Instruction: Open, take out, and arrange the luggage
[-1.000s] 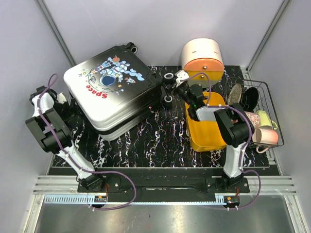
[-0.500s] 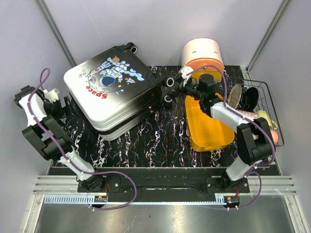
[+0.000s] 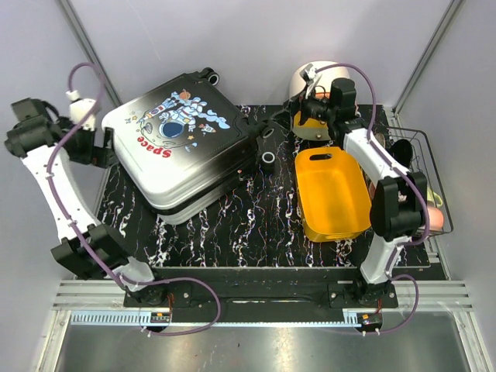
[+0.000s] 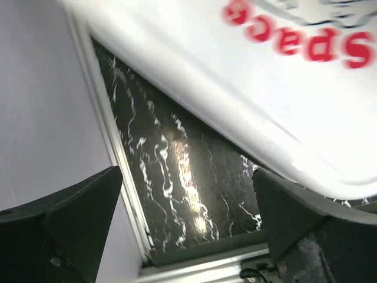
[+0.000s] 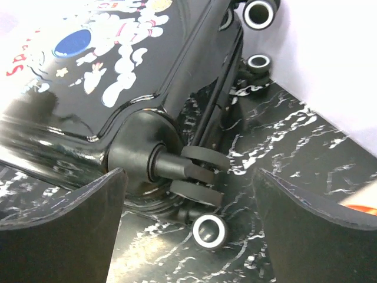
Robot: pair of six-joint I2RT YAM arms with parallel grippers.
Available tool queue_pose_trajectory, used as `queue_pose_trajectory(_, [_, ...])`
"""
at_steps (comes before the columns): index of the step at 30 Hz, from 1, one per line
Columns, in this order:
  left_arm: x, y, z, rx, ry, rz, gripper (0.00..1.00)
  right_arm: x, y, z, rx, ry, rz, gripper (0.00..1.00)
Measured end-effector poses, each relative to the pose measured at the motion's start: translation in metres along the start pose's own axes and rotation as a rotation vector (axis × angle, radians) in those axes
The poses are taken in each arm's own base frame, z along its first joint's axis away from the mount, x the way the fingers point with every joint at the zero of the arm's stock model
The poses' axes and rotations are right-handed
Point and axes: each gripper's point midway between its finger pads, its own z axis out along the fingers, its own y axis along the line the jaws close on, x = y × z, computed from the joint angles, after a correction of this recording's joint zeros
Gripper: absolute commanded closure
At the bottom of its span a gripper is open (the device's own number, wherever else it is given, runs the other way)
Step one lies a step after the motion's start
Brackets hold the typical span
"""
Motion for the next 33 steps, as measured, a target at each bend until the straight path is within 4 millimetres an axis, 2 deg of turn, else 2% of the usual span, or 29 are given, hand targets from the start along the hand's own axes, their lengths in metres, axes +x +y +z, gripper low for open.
queue_pose_trajectory(4, [-0.025, -0.056, -0.002, 0.093, -0.053, 0.226, 0.01, 0.009, -0.006, 0.02, -0.038, 0.013, 0.138, 0.03])
queue_pose_trajectory(7, [-0.028, -0.106, -0.002, 0.196, -0.076, 0.33, 0.01, 0.023, -0.015, 0.031, -0.038, 0.031, 0.212, 0.04])
queue_pose_trajectory(8, [-0.025, -0.129, -0.001, 0.246, -0.077, 0.358, 0.01, 0.028, -0.019, 0.036, -0.037, 0.036, 0.241, 0.05])
queue_pose_trajectory(9, [-0.02, -0.141, -0.001, 0.276, -0.07, 0.369, 0.01, 0.033, -0.021, 0.039, -0.036, 0.039, 0.262, 0.06])
queue_pose_trajectory(12, [0.009, -0.188, 0.008, 0.391, -0.012, 0.409, 0.01, 0.046, -0.027, 0.049, -0.044, 0.041, 0.329, 0.07])
queue_pose_trajectory(15, [0.041, -0.222, 0.025, 0.458, 0.059, 0.489, 0.01, 0.059, -0.025, 0.058, -0.066, 0.052, 0.378, 0.08])
queue_pose_trajectory(18, [0.038, -0.227, 0.028, 0.429, 0.024, 0.541, 0.01, 0.07, -0.012, 0.068, -0.109, 0.072, 0.418, 0.11])
queue_pose_trajectory(20, [0.038, -0.226, 0.03, 0.407, 0.02, 0.55, 0.01, 0.07, -0.002, 0.073, -0.132, 0.075, 0.425, 0.19])
queue_pose_trajectory(21, [0.038, -0.224, 0.032, 0.397, 0.022, 0.55, 0.01, 0.068, 0.0, 0.076, -0.135, 0.068, 0.417, 0.25])
queue_pose_trajectory(22, [0.036, -0.221, 0.034, 0.38, 0.02, 0.552, 0.01, 0.066, 0.0, 0.076, -0.138, 0.063, 0.412, 0.36])
queue_pose_trajectory(24, [0.034, -0.214, 0.04, 0.332, 0.021, 0.558, 0.02, 0.069, 0.001, 0.077, -0.137, 0.057, 0.403, 0.49])
queue_pose_trajectory(25, [0.034, -0.21, 0.042, 0.31, 0.022, 0.561, 0.02, 0.071, 0.002, 0.076, -0.143, 0.057, 0.41, 0.59])
queue_pose_trajectory(28, [0.031, -0.194, 0.05, 0.229, 0.026, 0.561, 0.07, 0.063, 0.015, 0.075, -0.158, 0.028, 0.373, 0.66])
queue_pose_trajectory(33, [0.036, -0.156, 0.046, 0.129, 0.065, 0.479, 0.09, 0.07, 0.053, 0.054, -0.182, 0.051, 0.406, 0.71])
